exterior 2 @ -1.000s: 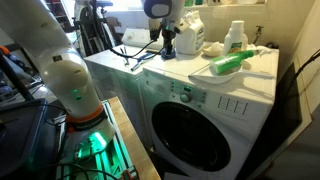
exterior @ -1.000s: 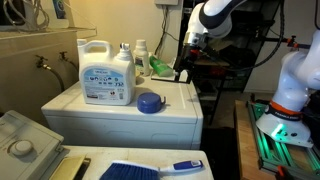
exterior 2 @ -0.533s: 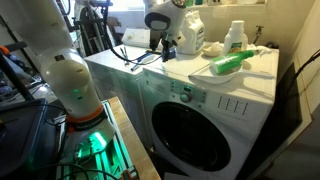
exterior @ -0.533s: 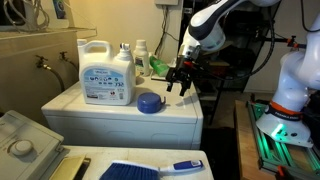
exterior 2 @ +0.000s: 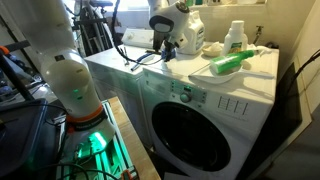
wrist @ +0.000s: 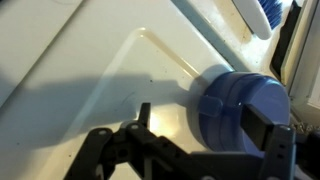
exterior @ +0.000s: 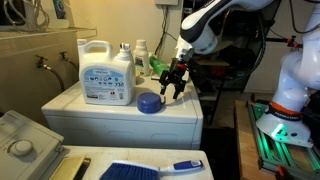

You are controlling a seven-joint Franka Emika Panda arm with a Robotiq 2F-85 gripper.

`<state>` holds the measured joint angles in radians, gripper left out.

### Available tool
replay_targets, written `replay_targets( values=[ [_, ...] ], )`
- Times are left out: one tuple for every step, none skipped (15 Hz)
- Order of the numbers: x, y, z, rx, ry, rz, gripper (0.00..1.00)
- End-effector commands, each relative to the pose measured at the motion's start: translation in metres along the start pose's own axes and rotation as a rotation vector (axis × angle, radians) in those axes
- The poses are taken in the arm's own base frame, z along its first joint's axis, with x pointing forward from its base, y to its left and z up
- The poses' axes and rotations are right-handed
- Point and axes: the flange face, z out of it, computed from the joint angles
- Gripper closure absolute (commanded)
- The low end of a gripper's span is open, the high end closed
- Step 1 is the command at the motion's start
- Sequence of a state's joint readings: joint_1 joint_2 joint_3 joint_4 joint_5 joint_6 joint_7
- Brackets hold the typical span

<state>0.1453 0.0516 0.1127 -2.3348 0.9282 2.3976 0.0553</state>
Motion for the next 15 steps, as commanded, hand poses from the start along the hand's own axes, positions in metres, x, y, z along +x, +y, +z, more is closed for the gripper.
replay_targets(
  values=[
    [0.007,-0.001,0.009,0.010,-0.042,0.021,0.31],
    [0.008,-0.001,0.010,0.007,-0.046,0.026,0.35],
    [0.009,-0.001,0.011,0.007,-0.051,0.030,0.38],
    [0.010,-0.001,0.012,0.005,-0.055,0.035,0.39],
    [0.010,-0.001,0.013,0.005,-0.059,0.037,0.44],
    [0.011,0.000,0.014,0.009,-0.064,0.040,0.52],
    [0.011,0.000,0.014,0.009,-0.069,0.041,0.56],
    [0.012,-0.001,0.014,0.009,-0.071,0.043,0.68],
    [0.013,-0.001,0.013,0.012,-0.072,0.045,0.76],
    [0.013,-0.001,0.013,0.013,-0.075,0.047,0.81],
    [0.014,-0.001,0.012,0.016,-0.075,0.050,0.85],
    [0.015,-0.002,0.011,0.016,-0.075,0.052,0.89],
    [0.016,-0.001,0.011,0.014,-0.073,0.059,0.99],
    [0.017,0.000,0.010,0.011,-0.070,0.066,0.97],
    [0.017,0.000,0.007,0.008,-0.062,0.073,0.98]
  ],
)
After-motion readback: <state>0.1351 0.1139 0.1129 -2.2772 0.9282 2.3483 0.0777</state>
